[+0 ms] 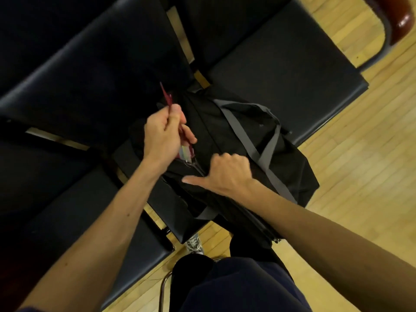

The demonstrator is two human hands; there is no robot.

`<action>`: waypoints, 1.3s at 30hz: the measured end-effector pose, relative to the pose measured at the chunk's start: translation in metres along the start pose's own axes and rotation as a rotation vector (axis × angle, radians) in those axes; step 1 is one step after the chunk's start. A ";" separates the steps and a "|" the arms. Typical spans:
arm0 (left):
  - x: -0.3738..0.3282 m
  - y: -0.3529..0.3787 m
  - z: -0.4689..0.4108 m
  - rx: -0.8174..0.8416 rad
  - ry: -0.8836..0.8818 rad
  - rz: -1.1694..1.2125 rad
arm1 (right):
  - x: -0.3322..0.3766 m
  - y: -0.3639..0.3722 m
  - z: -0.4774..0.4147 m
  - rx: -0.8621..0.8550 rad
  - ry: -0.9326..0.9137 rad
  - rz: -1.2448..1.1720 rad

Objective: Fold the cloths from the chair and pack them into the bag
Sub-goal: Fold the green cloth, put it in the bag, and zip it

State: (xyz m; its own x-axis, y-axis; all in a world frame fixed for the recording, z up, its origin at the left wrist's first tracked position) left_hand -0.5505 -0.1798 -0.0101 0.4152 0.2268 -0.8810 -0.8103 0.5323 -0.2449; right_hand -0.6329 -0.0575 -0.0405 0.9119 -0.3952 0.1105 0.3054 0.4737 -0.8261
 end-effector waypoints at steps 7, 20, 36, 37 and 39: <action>0.024 -0.049 -0.036 0.028 -0.214 0.036 | 0.031 0.008 -0.036 0.187 -0.295 0.112; -0.016 -0.109 -0.145 -0.197 -0.075 -0.017 | 0.042 -0.016 -0.096 0.176 -0.223 0.100; -0.053 -0.155 -0.144 -0.405 -0.176 0.290 | 0.036 -0.087 -0.123 -0.074 -0.302 0.030; -0.049 -0.151 -0.129 -0.382 -0.196 0.199 | 0.039 -0.081 -0.119 -0.044 -0.291 0.019; -0.041 -0.148 -0.091 -0.331 -0.224 0.111 | 0.046 -0.068 -0.106 0.017 -0.305 -0.032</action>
State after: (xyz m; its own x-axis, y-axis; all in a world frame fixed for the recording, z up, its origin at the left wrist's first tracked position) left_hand -0.4848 -0.3417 0.0252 0.3680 0.4590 -0.8087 -0.9293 0.2118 -0.3027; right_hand -0.6407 -0.1915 -0.0384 0.9412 -0.1573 0.2991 0.3376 0.4784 -0.8106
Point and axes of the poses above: each hand's wrist, its own z-axis away from the middle knuckle, its own y-axis out of the palm, x = y × z, the point moved 3 cm from there along -z, towards the middle knuckle, and after that the axes turned 4 degrees about z, right-handed, at the moved point
